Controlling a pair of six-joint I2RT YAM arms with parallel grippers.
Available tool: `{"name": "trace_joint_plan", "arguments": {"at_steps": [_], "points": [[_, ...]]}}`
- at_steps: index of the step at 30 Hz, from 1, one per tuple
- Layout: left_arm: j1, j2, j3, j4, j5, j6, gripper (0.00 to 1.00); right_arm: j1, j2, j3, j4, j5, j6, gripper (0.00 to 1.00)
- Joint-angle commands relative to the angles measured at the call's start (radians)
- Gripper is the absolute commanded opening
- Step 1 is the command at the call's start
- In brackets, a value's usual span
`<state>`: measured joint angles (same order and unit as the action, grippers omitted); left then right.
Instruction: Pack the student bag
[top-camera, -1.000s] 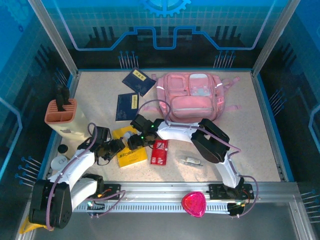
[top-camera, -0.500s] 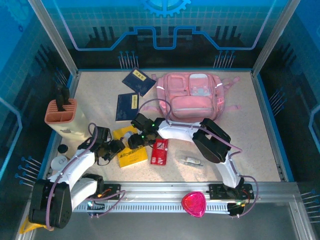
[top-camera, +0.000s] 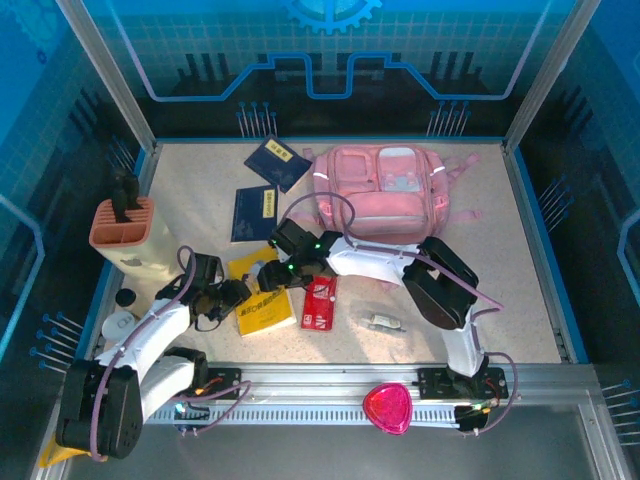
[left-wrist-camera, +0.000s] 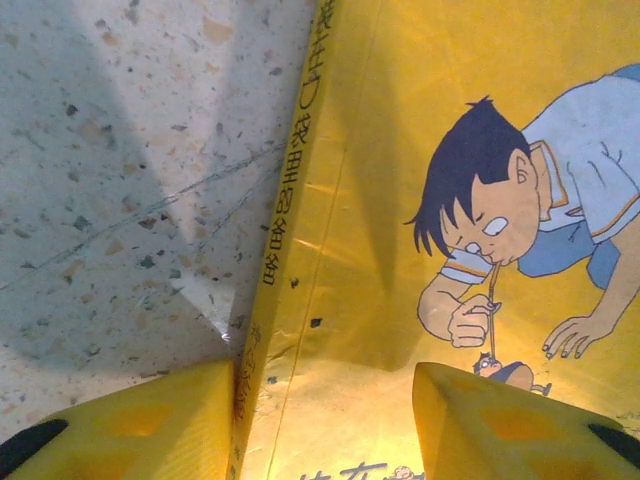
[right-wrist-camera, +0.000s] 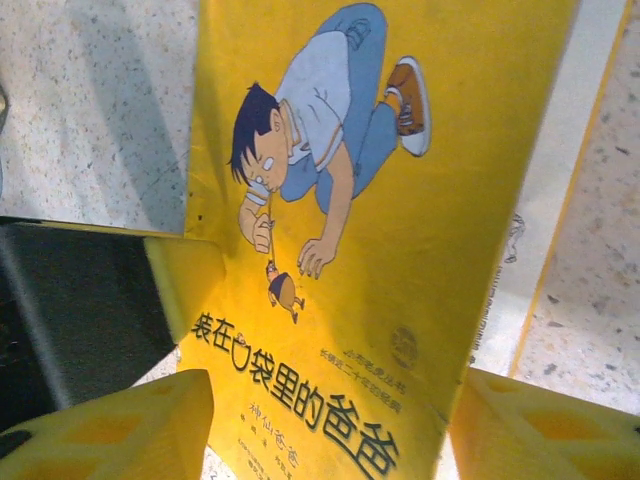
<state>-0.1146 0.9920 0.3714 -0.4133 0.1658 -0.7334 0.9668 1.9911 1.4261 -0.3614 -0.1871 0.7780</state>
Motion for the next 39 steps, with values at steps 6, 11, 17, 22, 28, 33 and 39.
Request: {"name": "trace_joint_plan", "arguments": {"at_steps": [6, 11, 17, 22, 28, 33, 39], "points": [[-0.016, -0.022, -0.004, 0.033, 0.045, -0.013, 0.49, -0.013, -0.044, -0.091, 0.119, -0.107, 0.063, 0.45], [-0.017, -0.024, -0.012, 0.036, 0.043, -0.018, 0.49, -0.025, -0.069, -0.135, 0.178, -0.13, 0.076, 0.36], [-0.019, -0.026, -0.017, 0.046, 0.046, -0.029, 0.49, -0.027, -0.082, -0.146, 0.191, -0.146, 0.093, 0.28], [-0.02, -0.027, -0.019, 0.043, 0.039, -0.03, 0.49, -0.029, -0.086, -0.142, 0.178, -0.144, 0.094, 0.21], [-0.02, -0.027, -0.02, 0.041, 0.032, -0.033, 0.49, -0.029, -0.103, -0.15, 0.19, -0.147, 0.095, 0.14], [-0.02, -0.043, -0.011, 0.047, 0.022, -0.061, 0.53, -0.028, -0.125, -0.158, 0.225, -0.178, 0.108, 0.07], [-0.017, -0.091, 0.076, -0.044, -0.012, -0.048, 0.63, -0.038, -0.19, -0.191, 0.291, -0.202, 0.13, 0.02]]}}
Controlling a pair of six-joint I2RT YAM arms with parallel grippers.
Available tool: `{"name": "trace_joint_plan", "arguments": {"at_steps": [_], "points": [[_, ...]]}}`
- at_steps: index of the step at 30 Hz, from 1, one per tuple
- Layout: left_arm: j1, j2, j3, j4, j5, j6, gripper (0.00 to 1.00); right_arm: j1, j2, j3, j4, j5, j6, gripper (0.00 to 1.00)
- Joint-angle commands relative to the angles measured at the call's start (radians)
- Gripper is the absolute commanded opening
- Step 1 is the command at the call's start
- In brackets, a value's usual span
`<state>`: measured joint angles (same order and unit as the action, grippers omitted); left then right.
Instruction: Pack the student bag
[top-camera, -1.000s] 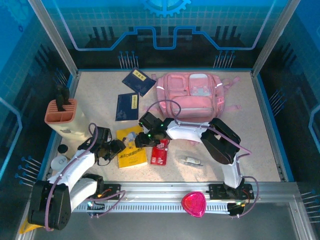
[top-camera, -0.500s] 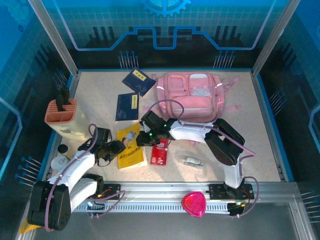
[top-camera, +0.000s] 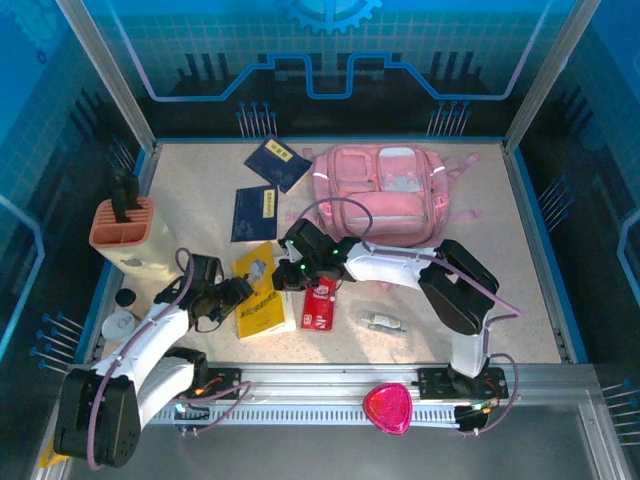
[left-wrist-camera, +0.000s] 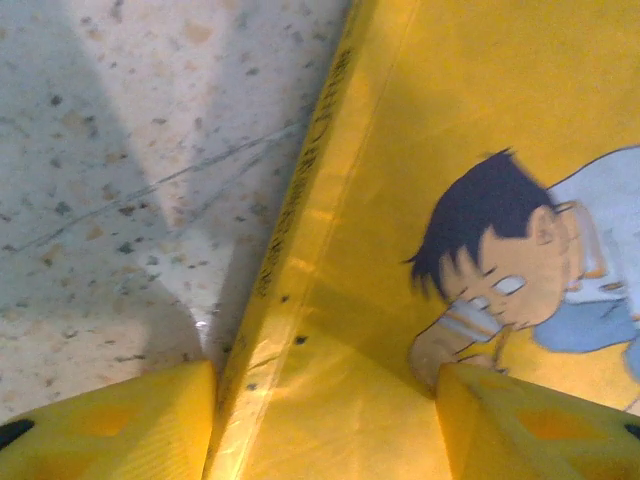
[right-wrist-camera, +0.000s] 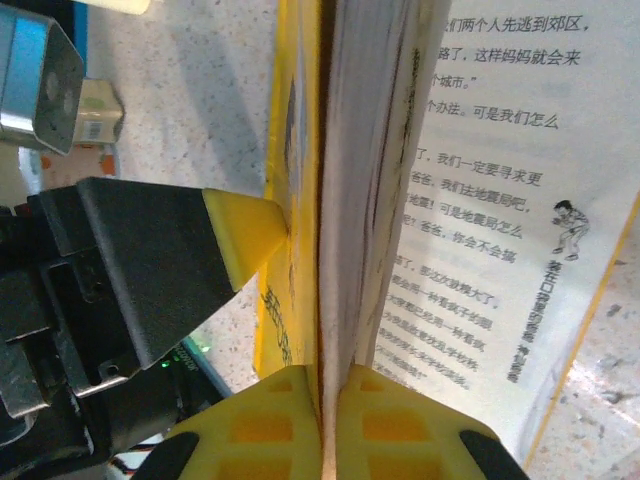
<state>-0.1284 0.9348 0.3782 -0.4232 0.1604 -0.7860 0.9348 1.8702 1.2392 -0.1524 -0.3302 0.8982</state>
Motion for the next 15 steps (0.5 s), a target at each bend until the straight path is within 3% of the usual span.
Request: {"name": "trace_joint_plan", "arguments": {"at_steps": [1, 6, 8, 15], "points": [[-0.002, -0.049, 0.091, -0.054, -0.01, 0.007, 0.65, -0.011, -0.087, -0.003, 0.077, -0.059, 0.008, 0.01], [0.017, -0.119, 0.196, -0.15, -0.008, 0.011, 0.74, -0.047, -0.186, -0.03, 0.092, -0.075, 0.018, 0.0], [0.025, -0.151, 0.235, -0.169, 0.015, 0.01, 0.82, -0.066, -0.232, -0.042, 0.095, -0.088, 0.02, 0.0], [0.036, -0.211, 0.331, -0.195, 0.109, -0.011, 0.93, -0.162, -0.362, -0.079, 0.1, -0.154, 0.028, 0.0]]}}
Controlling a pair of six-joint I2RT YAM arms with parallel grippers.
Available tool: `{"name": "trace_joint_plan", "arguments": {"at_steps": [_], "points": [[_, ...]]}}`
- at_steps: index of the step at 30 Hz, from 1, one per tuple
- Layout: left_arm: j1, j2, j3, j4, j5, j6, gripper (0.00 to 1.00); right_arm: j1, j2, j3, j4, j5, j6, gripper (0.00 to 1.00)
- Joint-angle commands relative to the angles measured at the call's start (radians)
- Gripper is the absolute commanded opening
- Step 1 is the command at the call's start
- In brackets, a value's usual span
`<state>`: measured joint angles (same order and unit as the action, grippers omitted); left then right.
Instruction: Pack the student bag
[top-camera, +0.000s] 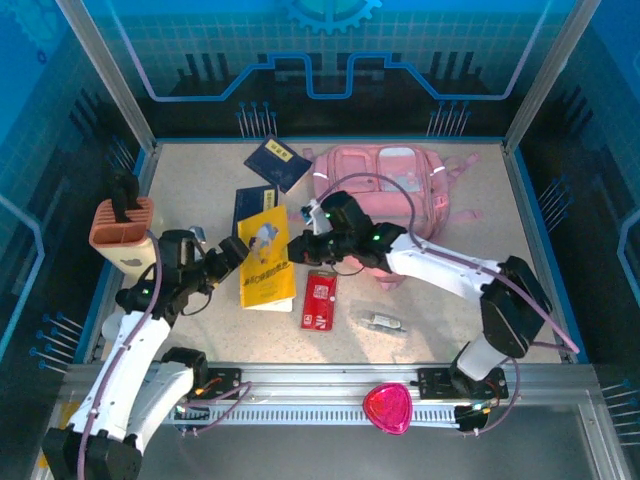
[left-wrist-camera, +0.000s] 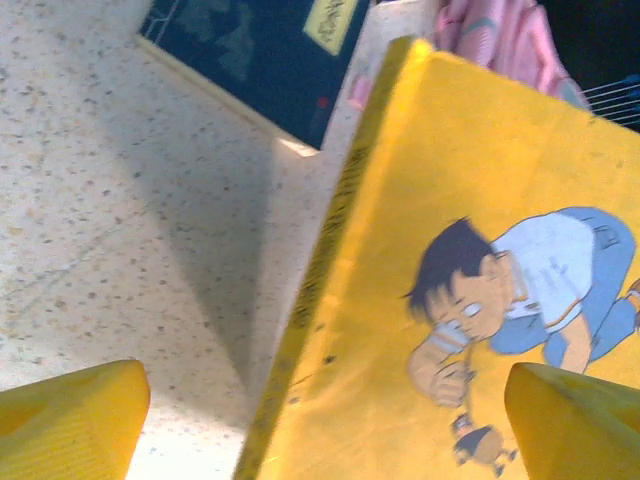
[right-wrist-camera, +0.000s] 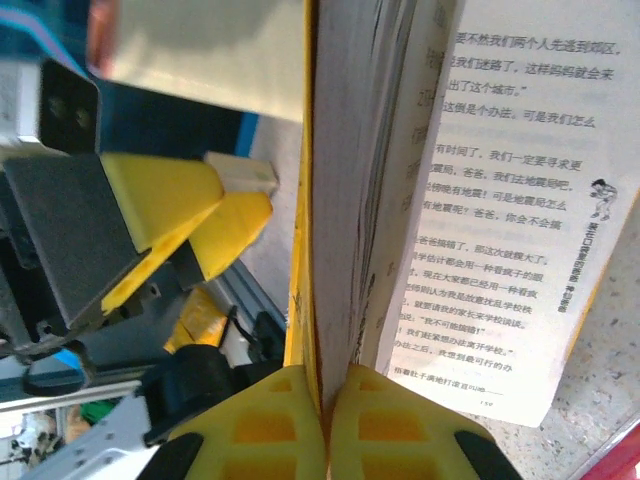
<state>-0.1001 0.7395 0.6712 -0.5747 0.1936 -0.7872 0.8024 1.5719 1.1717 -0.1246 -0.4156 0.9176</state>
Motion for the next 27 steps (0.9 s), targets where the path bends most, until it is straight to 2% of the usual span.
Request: {"name": "trace_joint_plan", "arguments": {"at_steps": [1, 5, 7, 15, 19, 23, 27], "points": [[0.008, -0.016, 0.037, -0.02, 0.11, -0.021, 0.94, -0.053, -0.082, -0.015, 0.078, -0.084, 0.01, 0.0], [0.005, -0.014, 0.002, 0.143, 0.284, -0.092, 0.93, -0.123, -0.139, -0.033, 0.098, -0.149, 0.023, 0.0], [0.0, -0.013, -0.014, 0.224, 0.342, -0.138, 0.87, -0.152, -0.157, -0.039, 0.099, -0.178, 0.026, 0.0], [-0.06, 0.038, -0.031, 0.365, 0.364, -0.215, 0.79, -0.22, -0.194, -0.07, 0.172, -0.264, 0.076, 0.0], [-0.125, 0.081, -0.027, 0.433, 0.346, -0.229, 0.74, -0.227, -0.191, -0.081, 0.211, -0.284, 0.099, 0.0], [-0.157, 0.106, -0.027, 0.485, 0.342, -0.251, 0.58, -0.245, -0.179, -0.106, 0.236, -0.288, 0.11, 0.0], [-0.16, 0.106, -0.021, 0.49, 0.331, -0.252, 0.49, -0.263, -0.171, -0.125, 0.248, -0.296, 0.11, 0.0]]}}
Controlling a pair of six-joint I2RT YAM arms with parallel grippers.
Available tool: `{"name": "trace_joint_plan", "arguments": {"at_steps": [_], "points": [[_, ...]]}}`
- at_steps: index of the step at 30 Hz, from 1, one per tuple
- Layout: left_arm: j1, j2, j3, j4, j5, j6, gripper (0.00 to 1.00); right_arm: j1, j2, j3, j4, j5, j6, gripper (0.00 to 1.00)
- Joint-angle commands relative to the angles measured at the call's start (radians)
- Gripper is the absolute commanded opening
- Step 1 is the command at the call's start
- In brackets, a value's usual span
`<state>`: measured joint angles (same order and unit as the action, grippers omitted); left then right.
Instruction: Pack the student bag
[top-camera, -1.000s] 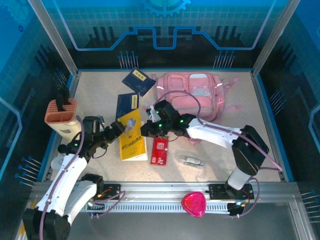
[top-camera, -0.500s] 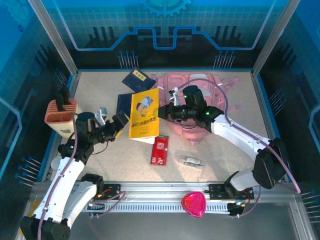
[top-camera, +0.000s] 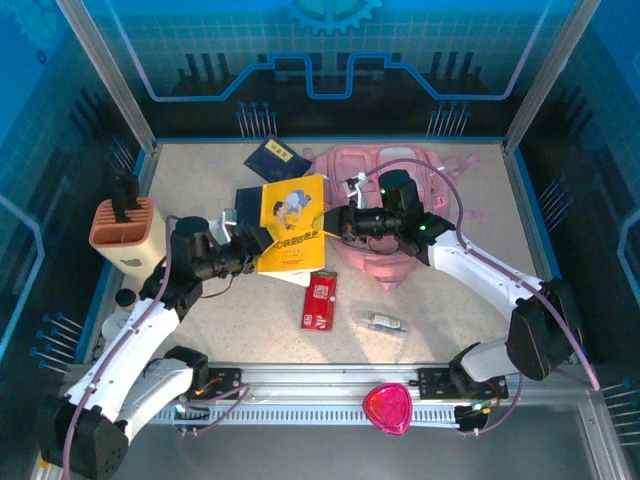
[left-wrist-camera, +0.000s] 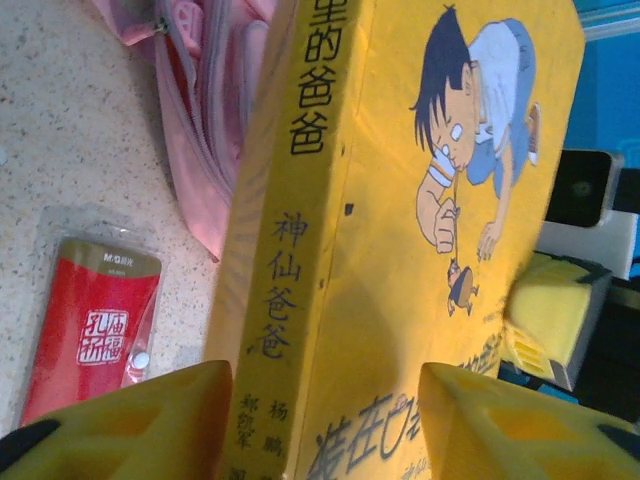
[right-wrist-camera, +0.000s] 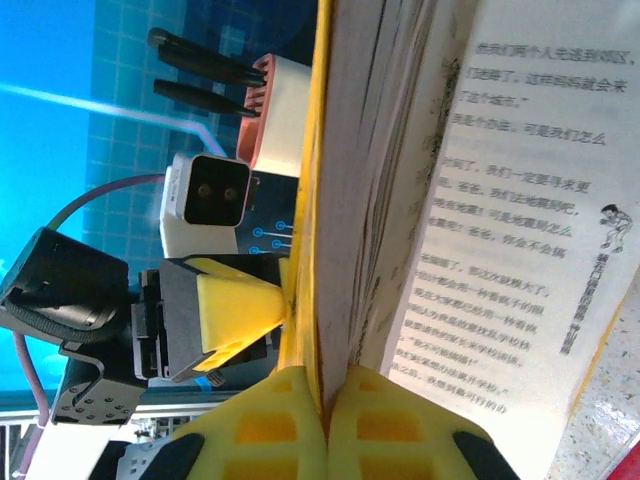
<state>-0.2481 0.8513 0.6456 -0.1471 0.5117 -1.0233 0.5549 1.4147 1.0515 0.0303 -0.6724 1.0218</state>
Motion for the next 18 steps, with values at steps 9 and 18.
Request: {"name": "trace_joint_plan", "arguments": {"at_steps": [9, 18], "points": [[-0.017, 0.005, 0.013, 0.102, -0.008, -0.032, 0.2, -0.035, 0.017, -0.036, 0.124, -0.068, 0.005, 0.0], [-0.04, 0.011, 0.054, 0.178, -0.035, -0.068, 0.03, -0.071, -0.021, -0.1, 0.113, -0.075, 0.001, 0.38]]}}
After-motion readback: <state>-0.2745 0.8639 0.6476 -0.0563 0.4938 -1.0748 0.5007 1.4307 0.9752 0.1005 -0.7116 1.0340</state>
